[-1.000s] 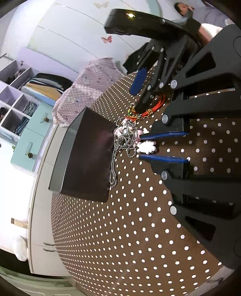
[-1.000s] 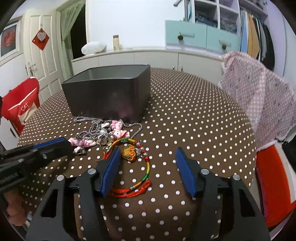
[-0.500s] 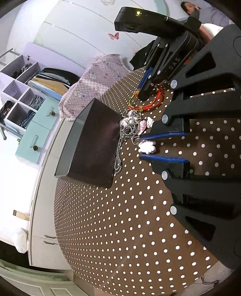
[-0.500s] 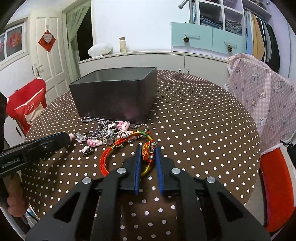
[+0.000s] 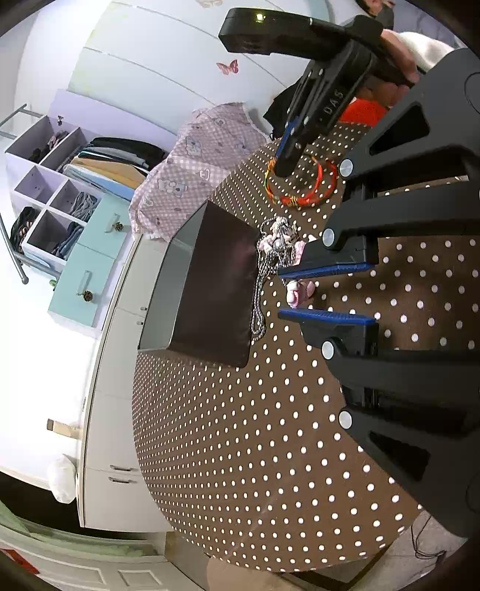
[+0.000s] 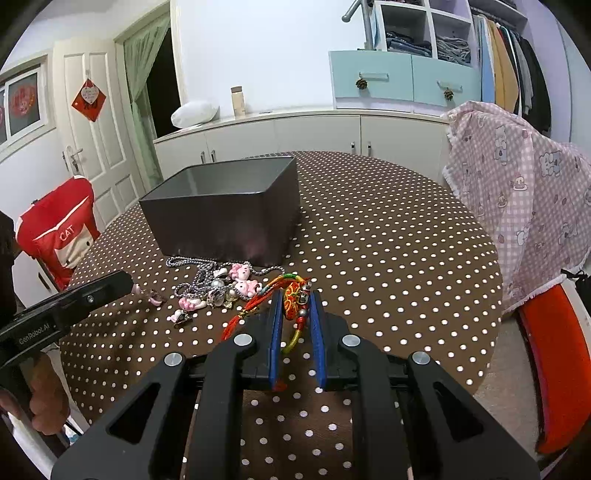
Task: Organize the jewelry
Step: 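Lift the pink charm and cord bracelet and carry both over the tin box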
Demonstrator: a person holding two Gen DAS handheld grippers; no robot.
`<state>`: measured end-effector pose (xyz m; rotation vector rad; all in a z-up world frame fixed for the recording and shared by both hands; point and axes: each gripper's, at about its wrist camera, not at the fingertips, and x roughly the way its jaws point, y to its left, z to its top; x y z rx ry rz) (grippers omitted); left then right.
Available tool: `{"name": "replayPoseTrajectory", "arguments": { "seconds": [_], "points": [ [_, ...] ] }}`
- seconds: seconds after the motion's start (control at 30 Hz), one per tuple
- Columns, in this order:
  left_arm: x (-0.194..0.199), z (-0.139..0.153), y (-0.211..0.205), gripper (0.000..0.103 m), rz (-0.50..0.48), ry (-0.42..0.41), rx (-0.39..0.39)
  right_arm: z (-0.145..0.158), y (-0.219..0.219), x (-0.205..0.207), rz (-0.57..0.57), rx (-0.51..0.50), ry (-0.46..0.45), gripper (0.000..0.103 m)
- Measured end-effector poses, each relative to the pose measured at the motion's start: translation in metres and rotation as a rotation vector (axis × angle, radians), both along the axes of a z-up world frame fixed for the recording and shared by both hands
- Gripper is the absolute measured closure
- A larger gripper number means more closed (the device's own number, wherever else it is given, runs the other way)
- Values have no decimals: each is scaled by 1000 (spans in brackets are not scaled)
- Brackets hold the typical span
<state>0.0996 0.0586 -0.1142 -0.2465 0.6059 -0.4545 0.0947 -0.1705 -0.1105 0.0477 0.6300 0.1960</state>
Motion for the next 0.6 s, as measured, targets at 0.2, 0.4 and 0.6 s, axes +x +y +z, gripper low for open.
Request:
{"name": "replayPoseTrajectory", "arguments": {
  "seconds": [0.2, 0.4, 0.6],
  "points": [
    [-1, 2, 7, 86, 18, -6, -7, 2, -8, 3, -21, 15, 5, 90],
    [3, 13, 10, 86, 39, -28, -10, 14, -8, 3, -19, 23, -26, 90],
    [9, 31, 5, 86, 45, -76, 1, 31, -7, 8, 2, 29, -73, 90]
  ]
}}
